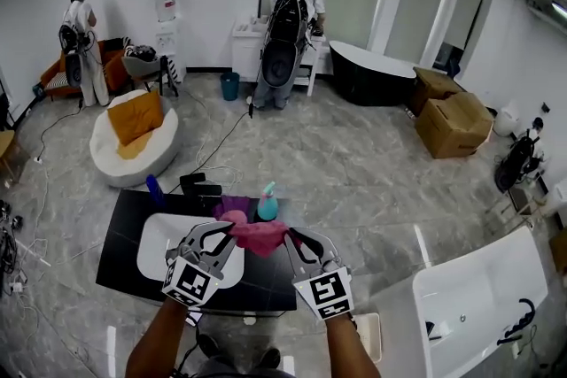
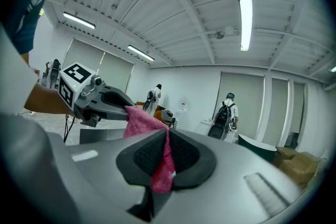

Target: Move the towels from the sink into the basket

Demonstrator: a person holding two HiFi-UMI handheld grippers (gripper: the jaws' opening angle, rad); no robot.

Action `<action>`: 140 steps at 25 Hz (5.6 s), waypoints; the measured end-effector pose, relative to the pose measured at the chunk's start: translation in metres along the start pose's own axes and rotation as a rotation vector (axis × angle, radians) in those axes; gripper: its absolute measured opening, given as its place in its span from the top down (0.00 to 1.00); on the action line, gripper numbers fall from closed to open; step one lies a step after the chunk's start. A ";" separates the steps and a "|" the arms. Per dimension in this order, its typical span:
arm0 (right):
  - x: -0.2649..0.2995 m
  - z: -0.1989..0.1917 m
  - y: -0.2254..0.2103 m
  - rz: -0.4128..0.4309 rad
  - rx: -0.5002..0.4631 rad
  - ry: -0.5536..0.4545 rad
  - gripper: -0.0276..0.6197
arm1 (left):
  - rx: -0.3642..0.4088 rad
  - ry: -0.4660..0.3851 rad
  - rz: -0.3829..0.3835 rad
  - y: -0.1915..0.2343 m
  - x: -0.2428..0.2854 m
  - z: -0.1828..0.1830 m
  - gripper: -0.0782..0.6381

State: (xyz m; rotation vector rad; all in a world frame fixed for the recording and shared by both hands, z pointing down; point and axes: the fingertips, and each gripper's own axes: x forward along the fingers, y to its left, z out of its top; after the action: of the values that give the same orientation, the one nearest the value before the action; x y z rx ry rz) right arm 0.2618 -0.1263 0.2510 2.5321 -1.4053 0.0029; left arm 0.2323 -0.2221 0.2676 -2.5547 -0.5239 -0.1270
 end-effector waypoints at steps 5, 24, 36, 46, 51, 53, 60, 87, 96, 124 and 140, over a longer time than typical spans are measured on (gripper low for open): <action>-0.040 -0.010 -0.031 -0.058 0.014 0.002 0.92 | 0.025 -0.030 -0.051 -0.032 0.028 0.031 0.84; -0.150 -0.058 -0.131 -0.333 0.097 0.077 0.92 | 0.089 -0.143 -0.349 -0.132 0.138 0.100 0.84; -0.253 -0.084 -0.185 -0.621 0.116 0.166 0.92 | 0.137 -0.302 -0.610 -0.225 0.203 0.159 0.84; -0.340 -0.096 -0.188 -0.839 0.148 0.225 0.92 | 0.164 -0.421 -0.810 -0.303 0.210 0.200 0.84; -0.381 -0.098 -0.183 -0.914 0.147 0.248 0.92 | 0.175 -0.450 -0.889 -0.342 0.205 0.216 0.84; -0.404 -0.098 -0.180 -0.941 0.151 0.253 0.92 | 0.188 -0.462 -0.918 -0.362 0.200 0.228 0.84; -0.497 -0.113 -0.179 -0.993 0.166 0.257 0.92 | 0.225 -0.484 -0.975 -0.446 0.192 0.272 0.84; -0.699 -0.307 -0.195 -1.200 0.351 0.298 0.92 | 0.325 -0.399 -1.200 -0.725 0.235 0.238 0.84; -0.720 -0.395 -0.181 -1.238 0.436 0.339 0.92 | 0.367 -0.338 -1.275 -0.792 0.252 0.178 0.84; -0.732 -0.673 -0.142 -1.333 0.616 0.369 0.92 | 0.421 -0.182 -1.446 -0.963 0.313 -0.033 0.84; -0.714 -0.832 -0.104 -1.345 0.699 0.385 0.91 | 0.434 -0.103 -1.470 -1.038 0.339 -0.166 0.84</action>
State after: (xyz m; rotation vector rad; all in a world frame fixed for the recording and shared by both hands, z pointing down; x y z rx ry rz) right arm 0.0622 0.7007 0.9502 3.1818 0.6923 0.7693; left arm 0.1414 0.6261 0.9698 -1.3091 -2.0583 -0.3289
